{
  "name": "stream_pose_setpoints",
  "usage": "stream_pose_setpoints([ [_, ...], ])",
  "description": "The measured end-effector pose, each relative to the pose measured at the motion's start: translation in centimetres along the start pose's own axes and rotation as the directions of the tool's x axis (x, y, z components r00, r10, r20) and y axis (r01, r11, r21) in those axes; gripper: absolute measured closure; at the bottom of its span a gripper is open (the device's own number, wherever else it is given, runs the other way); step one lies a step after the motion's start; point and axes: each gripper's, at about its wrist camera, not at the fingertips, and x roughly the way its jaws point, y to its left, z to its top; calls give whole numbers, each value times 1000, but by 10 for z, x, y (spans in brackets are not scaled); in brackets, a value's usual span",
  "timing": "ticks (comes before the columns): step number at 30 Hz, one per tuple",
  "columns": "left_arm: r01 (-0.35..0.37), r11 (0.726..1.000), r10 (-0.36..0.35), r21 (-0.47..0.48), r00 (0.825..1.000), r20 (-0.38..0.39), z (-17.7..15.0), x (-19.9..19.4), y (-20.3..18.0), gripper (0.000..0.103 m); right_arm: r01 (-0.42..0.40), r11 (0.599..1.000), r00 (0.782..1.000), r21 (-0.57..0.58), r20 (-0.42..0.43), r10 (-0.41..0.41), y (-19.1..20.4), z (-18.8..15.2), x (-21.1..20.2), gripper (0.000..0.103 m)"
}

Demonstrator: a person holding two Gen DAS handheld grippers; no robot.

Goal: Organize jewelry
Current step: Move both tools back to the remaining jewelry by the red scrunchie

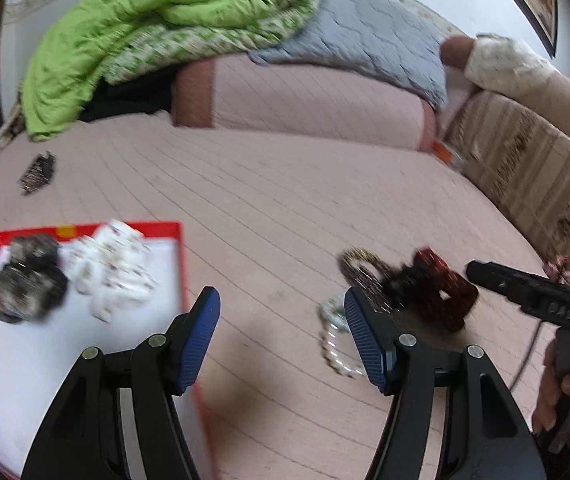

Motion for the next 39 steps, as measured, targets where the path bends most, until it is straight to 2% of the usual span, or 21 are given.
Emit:
stream_pose_setpoints([
  [3,17,1000,-17,24,999,-28,-5,9,-12,39,-15,1000,997,-18,-82,14,-6,-7,15,35],
  [7,33,998,-30,53,999,-45,-10,15,-22,39,-3,998,993,-64,-116,-5,-5,-10,29,37],
  [9,47,997,-43,63,998,-51,-11,17,-24,39,6,996,991,-85,-132,-17,-5,-14,33,85],
  [12,73,995,-68,75,996,-62,-11,22,-29,39,46,996,993,-73,-103,-54,-10,-11,29,91],
  [14,103,991,-97,81,993,-73,-11,25,-33,39,71,997,997,-24,-35,-72,-21,-5,15,91],
  [17,155,983,-146,101,986,-84,-10,31,-44,39,154,986,981,61,112,-160,-40,4,-15,91],
  [19,178,977,-169,115,982,-87,-11,34,-50,39,107,984,980,145,154,-129,-56,6,-26,91],
  [21,188,973,-177,133,980,-88,-11,37,-57,39,79,981,982,178,158,-108,-62,5,-28,91],
  [24,198,968,-184,153,978,-99,-12,43,-65,40,55,983,983,178,163,-85,-61,6,-29,91],
  [30,222,958,-201,182,972,-123,-20,48,-80,40,-53,985,961,166,275,5,-64,9,-52,91],
  [32,229,955,-206,186,969,-136,-22,51,-85,40,-61,985,962,159,272,15,-64,9,-53,91],
  [35,254,949,-224,188,960,-165,-27,56,-91,40,-54,983,986,175,165,25,-69,8,-38,90],
  [37,257,946,-227,197,960,-166,-29,56,-96,40,-44,973,995,228,98,22,-81,5,-28,66],
  [38,263,944,-232,200,959,-166,-30,57,-98,40,-9,967,999,253,53,-5,-89,2,-21,42],
  [39,263,943,-232,203,959,-162,-29,57,-100,40,10,962,999,274,39,-21,-94,0,-19,39],
])
